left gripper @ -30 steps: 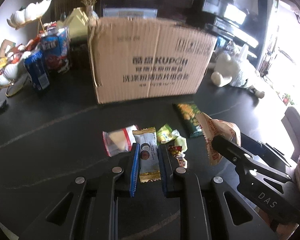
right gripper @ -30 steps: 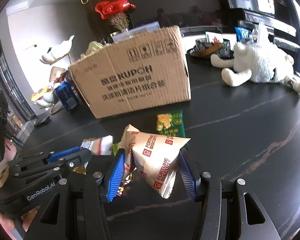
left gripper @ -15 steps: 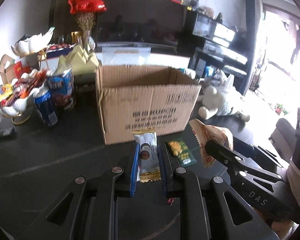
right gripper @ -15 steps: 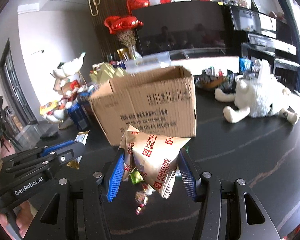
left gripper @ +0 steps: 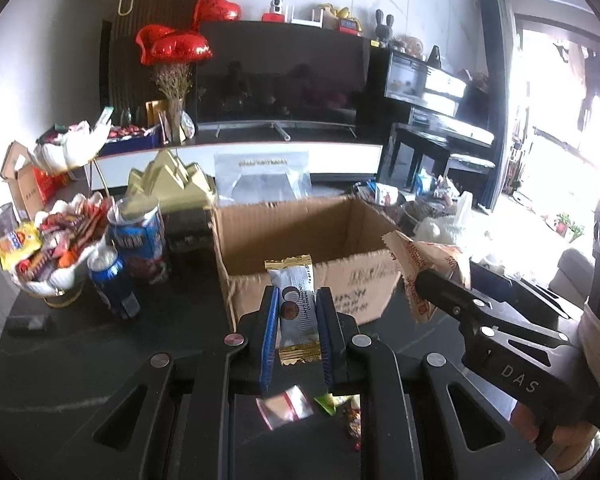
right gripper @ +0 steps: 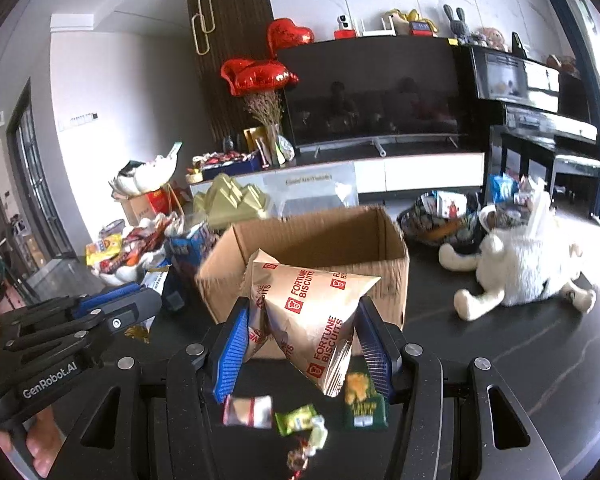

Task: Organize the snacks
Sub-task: 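Lift both held snacks and carry them over the cardboard box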

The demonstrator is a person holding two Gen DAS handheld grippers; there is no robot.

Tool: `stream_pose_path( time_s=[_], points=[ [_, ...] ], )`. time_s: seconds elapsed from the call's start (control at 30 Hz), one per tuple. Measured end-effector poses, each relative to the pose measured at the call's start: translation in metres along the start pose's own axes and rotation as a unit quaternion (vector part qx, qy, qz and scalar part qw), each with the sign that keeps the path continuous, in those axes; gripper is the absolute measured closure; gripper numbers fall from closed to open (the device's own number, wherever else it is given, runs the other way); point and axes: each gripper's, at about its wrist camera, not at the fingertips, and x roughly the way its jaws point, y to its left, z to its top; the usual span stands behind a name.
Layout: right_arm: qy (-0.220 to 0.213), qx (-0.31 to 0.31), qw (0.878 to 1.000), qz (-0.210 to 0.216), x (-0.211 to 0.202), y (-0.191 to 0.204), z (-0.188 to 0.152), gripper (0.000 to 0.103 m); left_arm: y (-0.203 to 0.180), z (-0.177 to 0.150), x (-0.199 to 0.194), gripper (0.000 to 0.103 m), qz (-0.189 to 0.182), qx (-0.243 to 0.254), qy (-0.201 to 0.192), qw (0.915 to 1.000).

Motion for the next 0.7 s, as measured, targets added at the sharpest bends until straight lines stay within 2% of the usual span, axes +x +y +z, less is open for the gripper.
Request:
stream_pose_path(
  time_s=[0.27, 0.7],
  points=[
    [-0.004, -0.023, 1.000, -0.001, 0.016, 0.005, 0.027, 0.049, 0.007, 0.025, 0.011, 0.083, 0.002, 0.011, -0.006, 0.9999],
    [-0.001, -0.048, 0.999, -0.009, 0.056, -0.002, 0.051, 0.049, 0.017, 0.050, 0.061, 0.083, 0.001, 0.016, 0.007, 0.9998]
  ],
)
